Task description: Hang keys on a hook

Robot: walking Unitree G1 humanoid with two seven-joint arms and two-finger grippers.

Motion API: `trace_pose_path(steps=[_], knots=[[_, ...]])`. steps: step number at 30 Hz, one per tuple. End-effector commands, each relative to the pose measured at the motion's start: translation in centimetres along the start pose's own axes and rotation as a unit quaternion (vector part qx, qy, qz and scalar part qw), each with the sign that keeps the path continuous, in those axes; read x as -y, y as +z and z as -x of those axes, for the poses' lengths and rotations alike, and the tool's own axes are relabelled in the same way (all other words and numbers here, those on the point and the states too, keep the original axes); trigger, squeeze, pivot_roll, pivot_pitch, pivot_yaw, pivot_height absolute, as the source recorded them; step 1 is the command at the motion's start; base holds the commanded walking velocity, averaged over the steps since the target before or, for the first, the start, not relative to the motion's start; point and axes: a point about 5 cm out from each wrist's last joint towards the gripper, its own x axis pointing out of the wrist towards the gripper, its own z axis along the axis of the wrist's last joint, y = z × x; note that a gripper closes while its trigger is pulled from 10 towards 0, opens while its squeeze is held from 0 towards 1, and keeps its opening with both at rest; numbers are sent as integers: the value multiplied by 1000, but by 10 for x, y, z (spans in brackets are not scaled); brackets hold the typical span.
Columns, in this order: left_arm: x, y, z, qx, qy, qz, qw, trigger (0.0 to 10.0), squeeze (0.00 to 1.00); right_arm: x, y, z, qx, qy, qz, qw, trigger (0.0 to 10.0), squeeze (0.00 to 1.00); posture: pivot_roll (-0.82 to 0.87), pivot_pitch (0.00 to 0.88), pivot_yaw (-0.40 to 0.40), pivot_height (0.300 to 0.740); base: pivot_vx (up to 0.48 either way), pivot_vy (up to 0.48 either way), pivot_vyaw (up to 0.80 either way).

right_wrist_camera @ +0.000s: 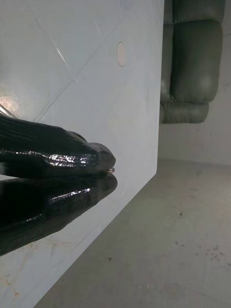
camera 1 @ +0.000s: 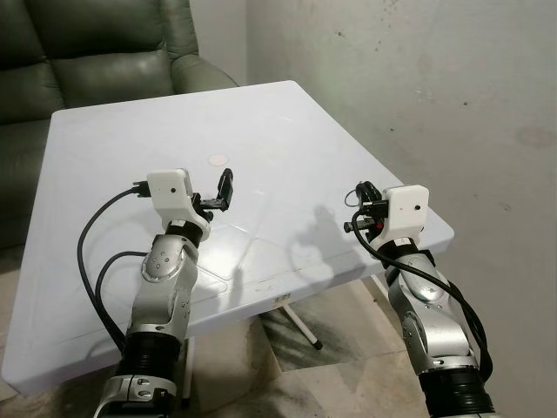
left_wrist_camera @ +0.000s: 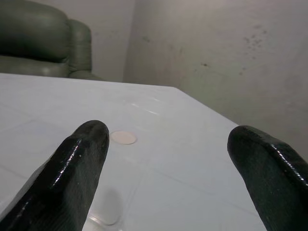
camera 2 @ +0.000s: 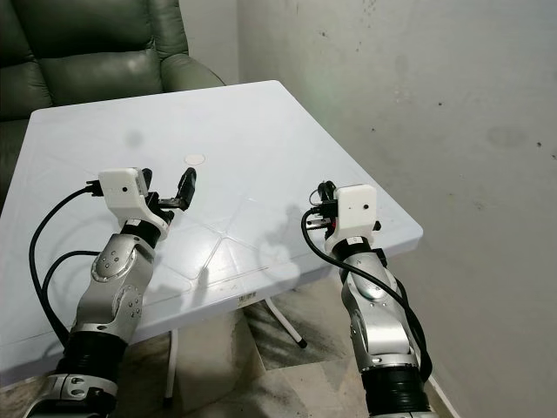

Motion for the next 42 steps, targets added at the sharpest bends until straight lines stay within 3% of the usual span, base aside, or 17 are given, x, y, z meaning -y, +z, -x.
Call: trace_pose_path(steps=[1, 6, 25, 37, 42], knots=[[-2, -5, 3, -7, 4, 8, 1000, 10000, 0, 3, -4, 2, -5, -9, 5, 1000, 10000, 0, -54, 0, -2, 732, 0, 0, -738], [-5, -8, 6, -12, 16, 32, 999, 10000, 0, 1, -5, 1, -6, -9, 4, 1000, 10000, 0, -44, 0, -7, 732, 0, 0, -738], [-8, -6, 8, -6, 27, 31, 999, 10000, 0, 0, -6, -4, -7, -4, 7, 1000, 10000, 0, -25, 0, -21, 732, 0, 0, -726], [-6, -8, 9, -7, 22, 27, 999, 10000, 0, 1, -6, -1, -4, -4, 9, 1000, 10000, 0, -29, 0, -18, 732, 0, 0, 0], [-6, -8, 10, -7, 21, 26, 999, 10000, 0, 2, -9, 0, -11, -7, 5, 1000, 10000, 0, -33, 0, -17, 732, 0, 0, -685]])
